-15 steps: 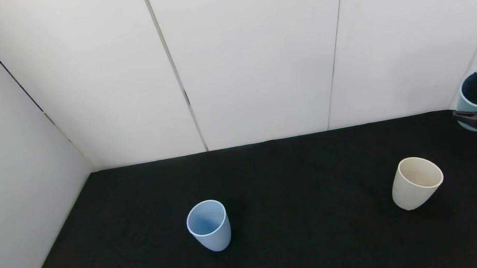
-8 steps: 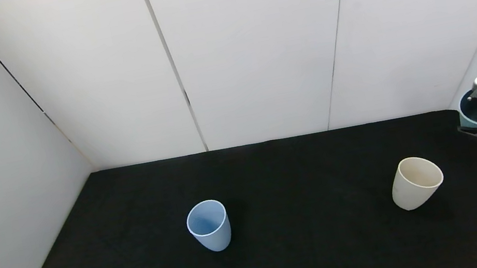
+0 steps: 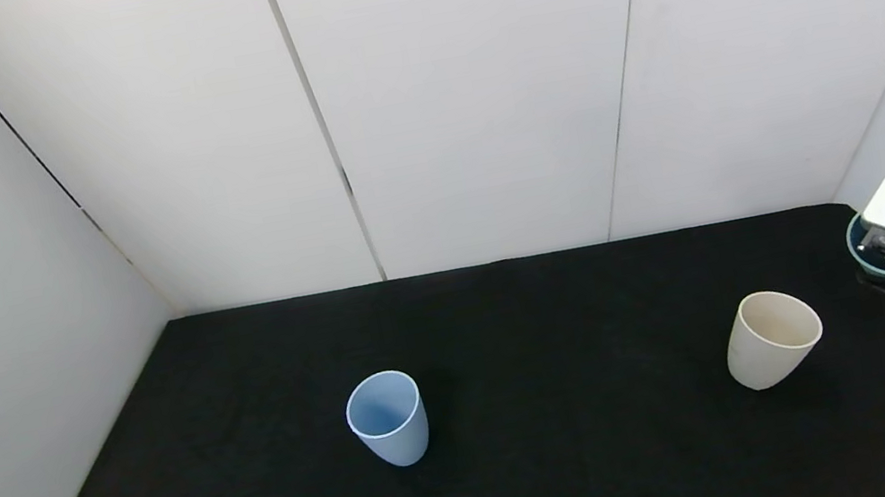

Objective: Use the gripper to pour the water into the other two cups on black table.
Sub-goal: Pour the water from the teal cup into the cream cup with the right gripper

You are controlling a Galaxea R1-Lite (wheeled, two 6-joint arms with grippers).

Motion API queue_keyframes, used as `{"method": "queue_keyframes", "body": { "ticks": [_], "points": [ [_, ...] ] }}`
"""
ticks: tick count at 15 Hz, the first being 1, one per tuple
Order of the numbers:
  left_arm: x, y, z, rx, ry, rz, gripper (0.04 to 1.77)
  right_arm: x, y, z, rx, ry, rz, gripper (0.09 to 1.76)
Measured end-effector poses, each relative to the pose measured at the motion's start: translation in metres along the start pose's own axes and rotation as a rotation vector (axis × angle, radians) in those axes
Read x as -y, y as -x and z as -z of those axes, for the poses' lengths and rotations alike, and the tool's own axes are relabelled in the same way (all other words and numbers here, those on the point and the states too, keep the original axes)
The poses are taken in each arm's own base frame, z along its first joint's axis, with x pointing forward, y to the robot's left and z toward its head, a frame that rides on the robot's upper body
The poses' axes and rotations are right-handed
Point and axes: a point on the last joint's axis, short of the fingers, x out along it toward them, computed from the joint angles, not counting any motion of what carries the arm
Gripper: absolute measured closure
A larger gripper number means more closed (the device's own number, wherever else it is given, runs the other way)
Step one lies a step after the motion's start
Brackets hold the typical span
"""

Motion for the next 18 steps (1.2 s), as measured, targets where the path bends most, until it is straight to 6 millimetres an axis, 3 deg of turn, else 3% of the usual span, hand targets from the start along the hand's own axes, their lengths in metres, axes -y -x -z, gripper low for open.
{"method": "queue_keyframes", "body": {
  "ticks": [8,18],
  "points": [
    [0.000,0.000,0.000,0.000,0.000,0.000,0.09,-0.002,-0.010,0.005,0.034,0.102,0.066,0.64],
    [0.000,0.000,0.000,0.000,0.000,0.000,0.09,-0.007,-0.044,0.002,0.026,0.383,0.146,0.64]
  ]
}}
